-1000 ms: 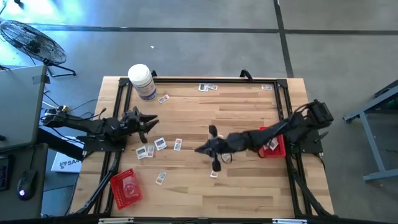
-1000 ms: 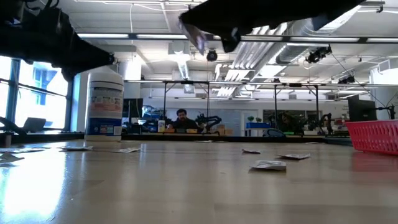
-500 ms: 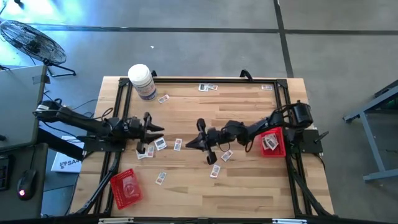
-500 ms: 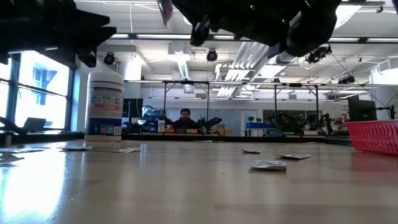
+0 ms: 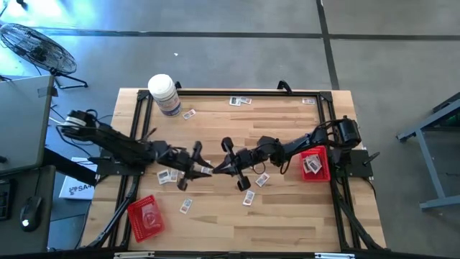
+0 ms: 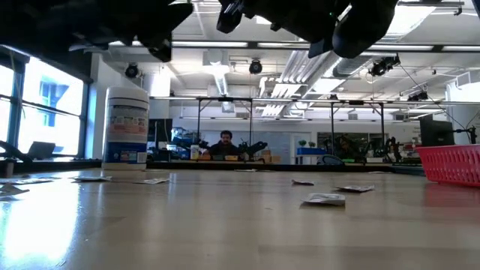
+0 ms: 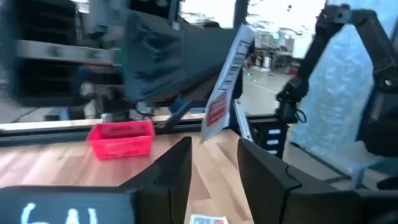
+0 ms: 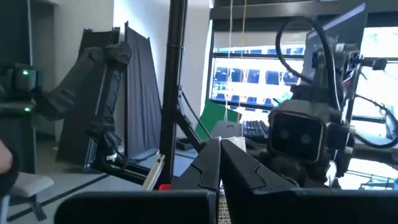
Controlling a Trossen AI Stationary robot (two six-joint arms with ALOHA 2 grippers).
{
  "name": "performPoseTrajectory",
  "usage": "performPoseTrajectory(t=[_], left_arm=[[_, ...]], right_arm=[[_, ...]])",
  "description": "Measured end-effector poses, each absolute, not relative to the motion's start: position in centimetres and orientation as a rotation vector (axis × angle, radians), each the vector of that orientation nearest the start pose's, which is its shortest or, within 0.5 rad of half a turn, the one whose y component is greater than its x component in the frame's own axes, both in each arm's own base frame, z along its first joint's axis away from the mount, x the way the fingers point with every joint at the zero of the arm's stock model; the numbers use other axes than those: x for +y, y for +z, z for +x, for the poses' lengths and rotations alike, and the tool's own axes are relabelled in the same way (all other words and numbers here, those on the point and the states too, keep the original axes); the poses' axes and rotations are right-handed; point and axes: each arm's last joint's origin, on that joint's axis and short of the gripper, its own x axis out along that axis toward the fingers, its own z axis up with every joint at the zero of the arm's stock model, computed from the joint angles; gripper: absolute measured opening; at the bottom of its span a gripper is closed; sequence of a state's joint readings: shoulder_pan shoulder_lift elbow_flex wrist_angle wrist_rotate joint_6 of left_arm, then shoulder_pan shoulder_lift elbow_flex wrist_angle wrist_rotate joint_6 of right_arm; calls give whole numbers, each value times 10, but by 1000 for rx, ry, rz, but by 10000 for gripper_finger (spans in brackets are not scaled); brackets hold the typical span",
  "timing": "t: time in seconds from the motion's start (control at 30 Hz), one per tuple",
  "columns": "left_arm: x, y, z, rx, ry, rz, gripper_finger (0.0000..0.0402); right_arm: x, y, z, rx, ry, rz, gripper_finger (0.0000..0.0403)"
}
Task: Pick & Place First Aid Supplies
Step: Put the ointment pack into the left red bin
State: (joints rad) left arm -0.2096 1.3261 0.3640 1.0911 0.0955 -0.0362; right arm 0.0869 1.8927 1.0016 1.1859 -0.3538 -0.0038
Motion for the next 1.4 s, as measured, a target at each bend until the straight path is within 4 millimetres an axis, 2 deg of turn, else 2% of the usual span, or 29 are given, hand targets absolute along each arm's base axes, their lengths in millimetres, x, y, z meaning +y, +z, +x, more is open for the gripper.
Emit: performPoseTrajectory(t=[0.17, 0.27, 0.53, 0.63, 0.77, 0.83, 1.0, 1.2, 1.3, 1.4], left_arm=[[-57, 212, 254, -97, -303, -28, 132], [-56, 211, 255, -86, -283, -13, 132], [-60, 216, 254, -133, -403, 1, 121], [-60, 216, 254, -133, -401, -6, 93], [-59, 215, 254, -121, -399, -31, 22], [-59, 214, 254, -110, -400, -41, 9], [-60, 209, 254, -53, -401, -67, 5], [-57, 215, 251, 81, -324, -121, 2], [-54, 230, 244, 230, -267, -188, 2], [-57, 253, 231, 415, -226, -298, 1]], right_arm=[[45, 228, 392, -287, 500, -31, 1], [46, 228, 392, -280, 510, -23, 2], [47, 226, 392, -263, 490, -22, 2], [47, 226, 393, -264, 466, -41, 1], [46, 225, 393, -264, 429, -65, 4], [46, 225, 394, -260, 425, -66, 10], [49, 227, 392, -275, 445, -107, 46], [61, 249, 382, -329, 462, -136, 121], [68, 253, 379, -299, 478, -129, 149], [74, 249, 378, -212, 503, -109, 166]])
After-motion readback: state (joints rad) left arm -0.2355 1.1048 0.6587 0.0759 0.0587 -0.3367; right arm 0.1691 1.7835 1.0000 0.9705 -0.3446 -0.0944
